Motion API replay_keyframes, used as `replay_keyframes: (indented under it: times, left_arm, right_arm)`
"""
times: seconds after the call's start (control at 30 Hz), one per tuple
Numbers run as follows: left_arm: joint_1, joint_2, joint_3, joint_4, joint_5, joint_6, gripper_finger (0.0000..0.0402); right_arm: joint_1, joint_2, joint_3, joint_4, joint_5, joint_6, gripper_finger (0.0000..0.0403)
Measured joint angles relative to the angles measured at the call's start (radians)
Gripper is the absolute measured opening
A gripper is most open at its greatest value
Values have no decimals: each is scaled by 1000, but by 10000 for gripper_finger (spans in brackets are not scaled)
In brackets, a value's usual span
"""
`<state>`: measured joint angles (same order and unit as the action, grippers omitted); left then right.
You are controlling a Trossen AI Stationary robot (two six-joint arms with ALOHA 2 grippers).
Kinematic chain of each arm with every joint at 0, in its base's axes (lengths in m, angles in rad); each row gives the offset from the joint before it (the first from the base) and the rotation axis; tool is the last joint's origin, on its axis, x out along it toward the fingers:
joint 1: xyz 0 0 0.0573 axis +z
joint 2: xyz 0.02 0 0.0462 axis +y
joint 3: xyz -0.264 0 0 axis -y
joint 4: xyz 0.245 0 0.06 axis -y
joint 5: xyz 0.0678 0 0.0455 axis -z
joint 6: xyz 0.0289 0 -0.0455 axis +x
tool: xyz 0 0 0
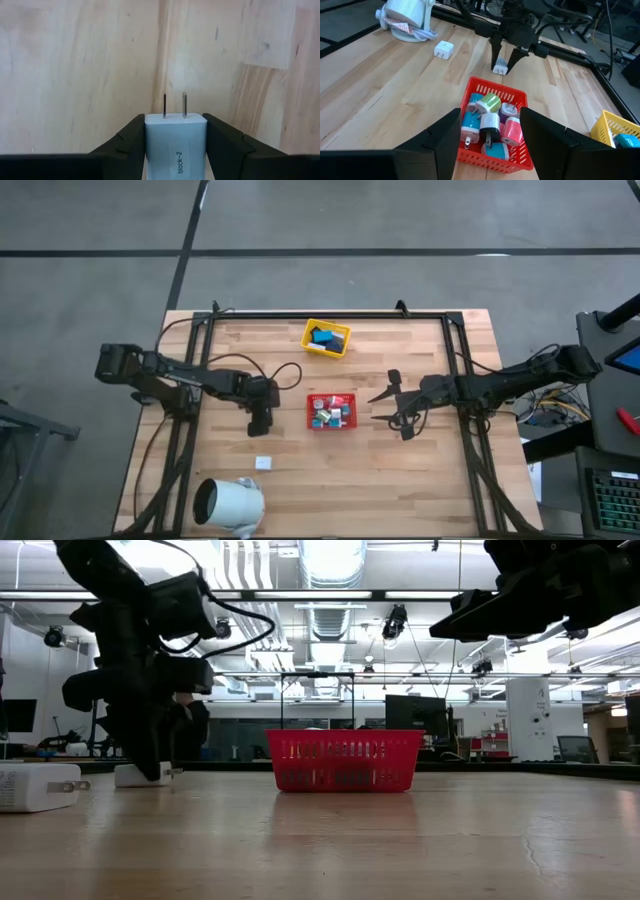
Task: Pick & Place Office items
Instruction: Put the top white charger adapter into the red bin
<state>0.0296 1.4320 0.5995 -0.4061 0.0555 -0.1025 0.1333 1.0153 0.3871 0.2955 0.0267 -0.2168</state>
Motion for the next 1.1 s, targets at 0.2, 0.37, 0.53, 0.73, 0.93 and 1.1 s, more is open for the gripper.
replay_keyframes:
  times: [0.2,0.37,0.53,0.73,0.93,1.1]
  left_arm:
    - [0,-40,-63,100,-24,-8,163]
    - [0,-70,-122,186,-45,-19,163]
    - [-2,-92,-168,258,-57,-26,163]
    - [-6,-98,-187,285,-60,-27,163]
    - [-6,-107,-169,230,-43,-56,163]
    - [-6,-126,-140,156,5,-78,162]
  right_arm:
    - [0,0,0,4,0,0,201]
    - [0,0,0,10,0,0,201]
    - [0,0,0,11,0,0,201]
    - [0,0,-1,15,0,0,201]
    - [-1,0,-1,15,0,0,201]
    - [-1,0,-2,14,1,0,201]
